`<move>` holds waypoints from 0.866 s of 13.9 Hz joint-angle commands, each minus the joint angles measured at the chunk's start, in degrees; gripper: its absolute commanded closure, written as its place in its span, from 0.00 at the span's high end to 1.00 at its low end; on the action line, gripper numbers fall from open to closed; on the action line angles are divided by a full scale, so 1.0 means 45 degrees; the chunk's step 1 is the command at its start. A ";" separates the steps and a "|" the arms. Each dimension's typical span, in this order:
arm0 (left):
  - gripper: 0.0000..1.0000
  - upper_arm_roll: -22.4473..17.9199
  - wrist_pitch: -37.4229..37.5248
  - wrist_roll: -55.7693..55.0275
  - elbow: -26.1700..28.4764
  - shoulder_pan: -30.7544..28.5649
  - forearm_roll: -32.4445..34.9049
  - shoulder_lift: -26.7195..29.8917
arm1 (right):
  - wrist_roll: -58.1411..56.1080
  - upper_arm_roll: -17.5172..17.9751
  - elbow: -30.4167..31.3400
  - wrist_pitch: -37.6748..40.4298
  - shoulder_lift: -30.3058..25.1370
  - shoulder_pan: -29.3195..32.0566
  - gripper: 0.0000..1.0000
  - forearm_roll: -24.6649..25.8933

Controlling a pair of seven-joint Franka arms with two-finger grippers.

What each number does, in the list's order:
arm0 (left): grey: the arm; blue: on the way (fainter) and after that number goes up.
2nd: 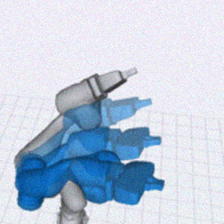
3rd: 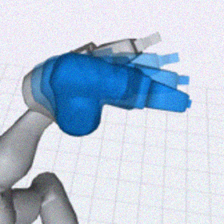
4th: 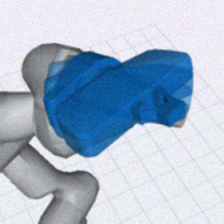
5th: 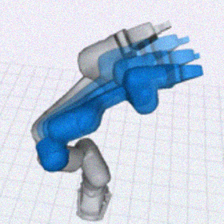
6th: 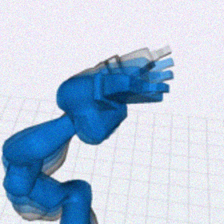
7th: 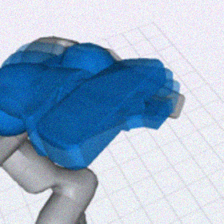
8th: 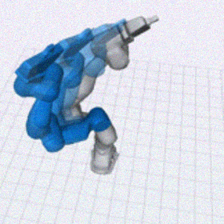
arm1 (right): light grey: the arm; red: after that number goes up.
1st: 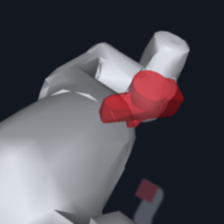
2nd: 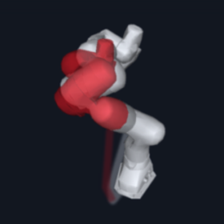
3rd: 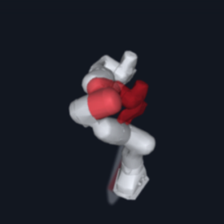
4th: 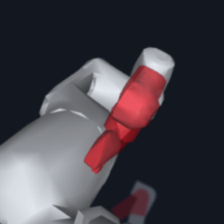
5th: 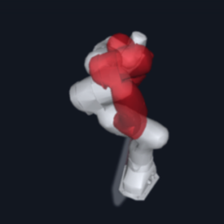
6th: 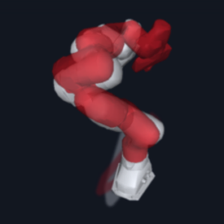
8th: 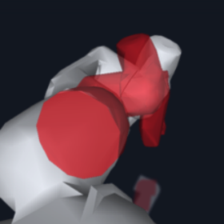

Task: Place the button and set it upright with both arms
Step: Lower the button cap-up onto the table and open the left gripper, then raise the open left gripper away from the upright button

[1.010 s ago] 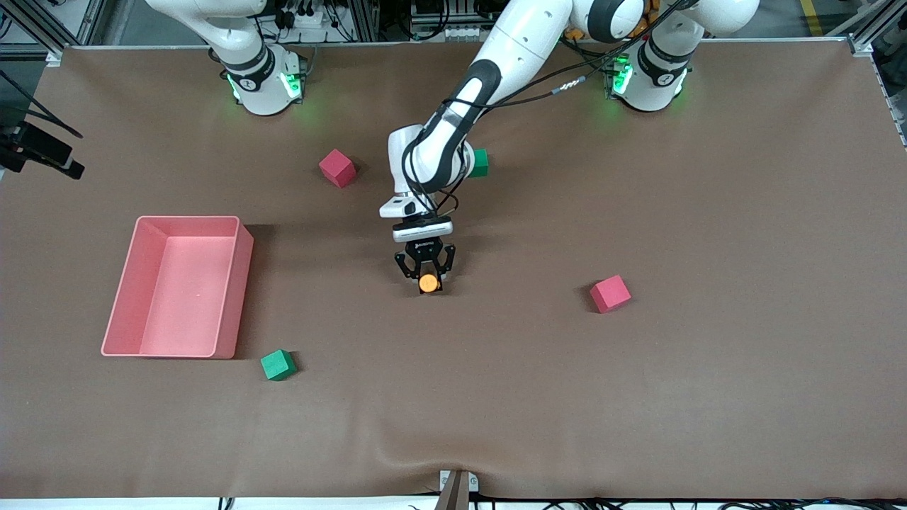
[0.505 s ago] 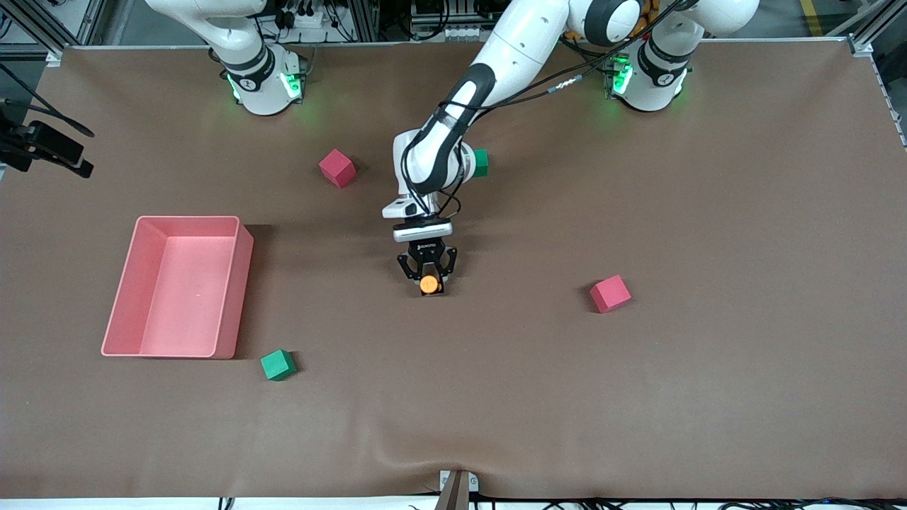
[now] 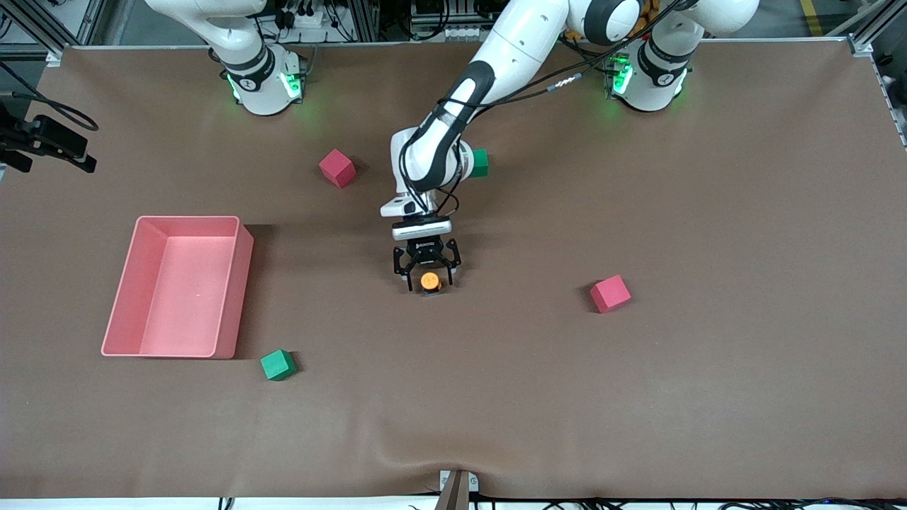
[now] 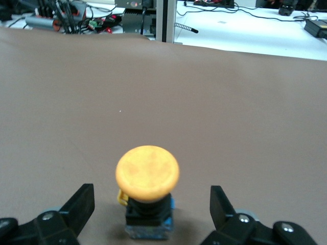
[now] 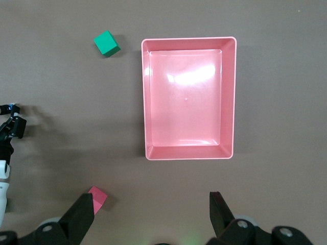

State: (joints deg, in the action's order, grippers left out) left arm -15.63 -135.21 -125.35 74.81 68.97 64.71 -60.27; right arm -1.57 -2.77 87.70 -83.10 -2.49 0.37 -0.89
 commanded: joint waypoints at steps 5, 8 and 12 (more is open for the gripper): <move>1.00 0.0895 0.3090 0.4062 0.0154 0.0122 -0.5701 0.2706 | -0.0061 0.0011 -0.0173 0.0167 0.0046 -0.0024 1.00 0.0160; 1.00 0.0895 0.4162 0.5955 0.0115 0.0025 -0.7924 0.4268 | -0.0021 0.0011 -0.0173 0.0167 0.0046 -0.0005 1.00 0.0159; 1.00 0.0798 0.6292 0.9002 0.0115 -0.1240 -1.0255 0.6942 | -0.0021 0.0011 -0.0173 0.0167 0.0046 -0.0005 1.00 0.0159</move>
State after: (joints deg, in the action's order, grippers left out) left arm -12.69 -109.96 -90.52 73.20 67.05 21.91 -35.93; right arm -1.61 -2.78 87.71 -83.01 -2.49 0.37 -0.88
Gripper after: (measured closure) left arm 0.000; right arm 0.000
